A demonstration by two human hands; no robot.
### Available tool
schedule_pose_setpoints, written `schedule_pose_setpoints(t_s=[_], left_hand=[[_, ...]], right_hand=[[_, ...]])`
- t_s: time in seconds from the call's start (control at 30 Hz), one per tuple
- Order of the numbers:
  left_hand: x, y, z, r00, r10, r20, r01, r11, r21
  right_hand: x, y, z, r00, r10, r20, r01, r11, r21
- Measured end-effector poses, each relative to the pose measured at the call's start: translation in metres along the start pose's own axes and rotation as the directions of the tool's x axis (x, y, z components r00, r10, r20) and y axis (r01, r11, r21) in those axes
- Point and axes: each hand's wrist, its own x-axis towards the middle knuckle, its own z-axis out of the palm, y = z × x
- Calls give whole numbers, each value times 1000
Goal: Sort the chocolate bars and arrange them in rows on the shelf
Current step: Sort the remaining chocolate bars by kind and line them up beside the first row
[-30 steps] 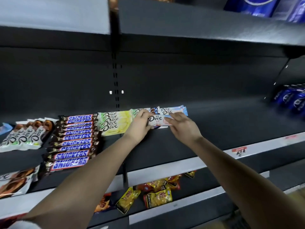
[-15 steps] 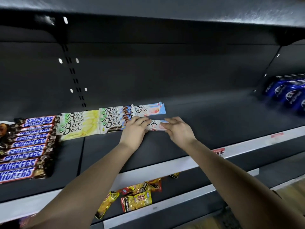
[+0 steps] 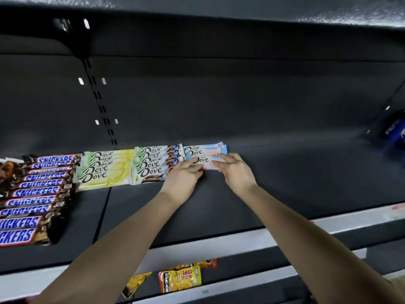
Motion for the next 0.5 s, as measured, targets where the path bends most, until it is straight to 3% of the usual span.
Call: schedule_pose_setpoints(t_s=[0.1, 0.33, 0.5], left_hand=[[1, -2, -1, 997, -43, 65, 43, 999, 3], [2, -7, 10, 986, -167, -13, 166, 985, -52], [3, -5, 11, 977, -212, -13, 209, 973, -99]], right_hand=[[11, 4, 9, 1000, 2, 2, -2, 1000, 23], [22, 4, 13, 998, -29, 50, 25, 996, 81], [19, 4, 15, 995, -84, -53, 88, 993, 81]])
